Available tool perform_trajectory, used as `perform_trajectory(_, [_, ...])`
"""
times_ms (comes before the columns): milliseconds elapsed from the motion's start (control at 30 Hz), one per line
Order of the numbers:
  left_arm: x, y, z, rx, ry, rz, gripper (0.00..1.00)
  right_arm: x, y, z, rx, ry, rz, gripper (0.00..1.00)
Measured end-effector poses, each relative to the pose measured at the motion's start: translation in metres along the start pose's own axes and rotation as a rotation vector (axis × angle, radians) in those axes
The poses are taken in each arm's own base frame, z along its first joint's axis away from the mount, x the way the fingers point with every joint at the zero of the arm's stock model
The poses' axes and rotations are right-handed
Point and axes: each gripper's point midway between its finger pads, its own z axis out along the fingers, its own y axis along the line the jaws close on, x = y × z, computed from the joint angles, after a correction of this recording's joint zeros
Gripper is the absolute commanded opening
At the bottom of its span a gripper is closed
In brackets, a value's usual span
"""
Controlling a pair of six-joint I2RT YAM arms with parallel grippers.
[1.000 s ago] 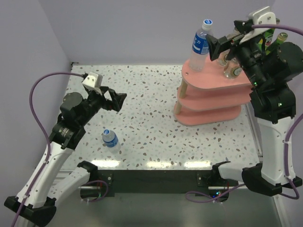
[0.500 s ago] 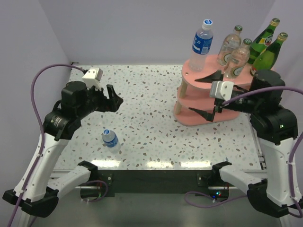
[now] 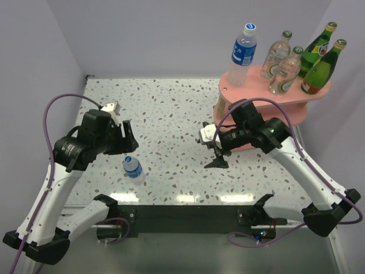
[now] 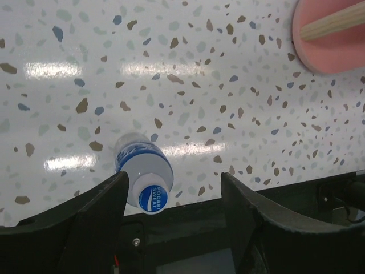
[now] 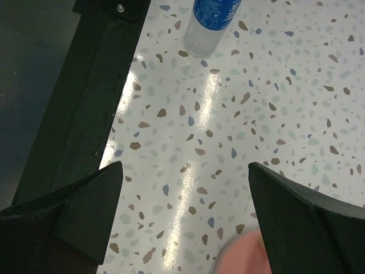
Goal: Place and organize the beverage onto the shelf
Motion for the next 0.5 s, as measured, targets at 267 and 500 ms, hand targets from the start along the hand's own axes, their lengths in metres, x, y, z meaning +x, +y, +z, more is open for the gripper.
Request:
perform_trajectory(267, [0.033,0.020,0.008,-0.111,0.150,-0.048,0.59,0.017,-0.002,0.050,-0.066,0.024,0.044,0.94])
perform_trajectory(500, [0.046,0.026,0.021,-0.151,0.227,-0.046,0.53,0.016,-0.009,0.069,-0.059,0.013,0.057,0.94])
